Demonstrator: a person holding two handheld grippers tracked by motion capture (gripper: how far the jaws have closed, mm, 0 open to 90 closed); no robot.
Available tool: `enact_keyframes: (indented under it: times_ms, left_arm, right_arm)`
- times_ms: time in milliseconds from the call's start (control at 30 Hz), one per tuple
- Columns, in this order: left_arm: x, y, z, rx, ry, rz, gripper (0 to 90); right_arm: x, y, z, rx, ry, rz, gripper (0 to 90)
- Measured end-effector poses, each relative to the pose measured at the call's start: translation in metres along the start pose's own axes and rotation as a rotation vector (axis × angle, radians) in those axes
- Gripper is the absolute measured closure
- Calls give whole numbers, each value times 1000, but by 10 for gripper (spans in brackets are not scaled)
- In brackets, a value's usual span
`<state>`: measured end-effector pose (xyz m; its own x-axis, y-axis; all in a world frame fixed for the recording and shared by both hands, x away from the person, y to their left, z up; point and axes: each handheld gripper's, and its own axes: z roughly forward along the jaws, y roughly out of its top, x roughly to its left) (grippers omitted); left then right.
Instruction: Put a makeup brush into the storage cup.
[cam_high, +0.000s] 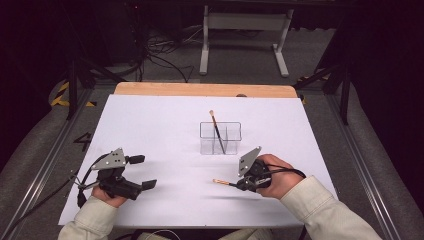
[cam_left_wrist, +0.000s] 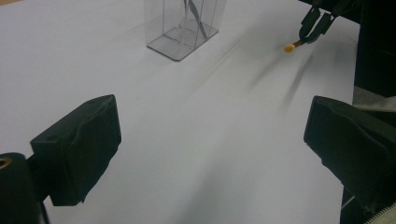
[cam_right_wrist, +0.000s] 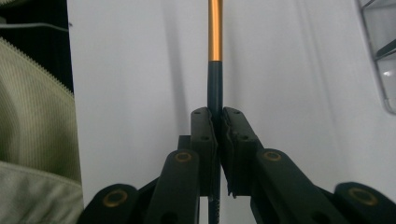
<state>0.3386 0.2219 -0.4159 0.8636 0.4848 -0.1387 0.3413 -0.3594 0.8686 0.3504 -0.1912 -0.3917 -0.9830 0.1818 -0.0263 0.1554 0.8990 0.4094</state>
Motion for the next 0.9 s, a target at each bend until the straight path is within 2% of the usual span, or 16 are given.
enact_keyframes:
  times_ms: [67, 167, 200, 333, 367, 433, 467, 500, 533, 800, 900]
  left_arm:
    - [0, 0, 1, -1, -7, -6, 45]
    - [1, 0, 3, -1, -6, -4, 45]
    - [1, 0, 3, -1, -6, -2, 45]
    - [2, 1, 4, -2, -11, -6, 45]
    - [2, 1, 4, -1, -11, 1, 45]
    - [2, 1, 4, -2, -11, -6, 45]
    - [2, 1, 4, -3, -11, -7, 45]
    - [2, 1, 4, -4, -11, -7, 45]
    - [2, 1, 4, -4, -11, -4, 45]
    - [2, 1, 4, -5, -11, -4, 45]
    - [1, 1, 4, -6, -11, -9, 45]
  right_arm:
    - [-1, 0, -3, -39, -10, 7, 839]
    - [-2, 0, -6, -69, -22, 8, 839]
    - [-2, 1, -10, -98, -29, 21, 839]
    - [-3, 1, -14, -144, -40, 39, 839]
    - [-3, 2, -17, -180, -51, 50, 839]
    - [-3, 2, -20, -218, -64, 54, 839]
    - [-3, 2, -20, -218, -64, 54, 839]
    - [-2, 2, -23, -251, -73, 59, 839]
    - [-2, 2, -23, -251, -73, 59, 839]
    - [-2, 4, -31, -377, -117, 84, 839]
    - [-3, 4, -33, -417, -116, 98, 840]
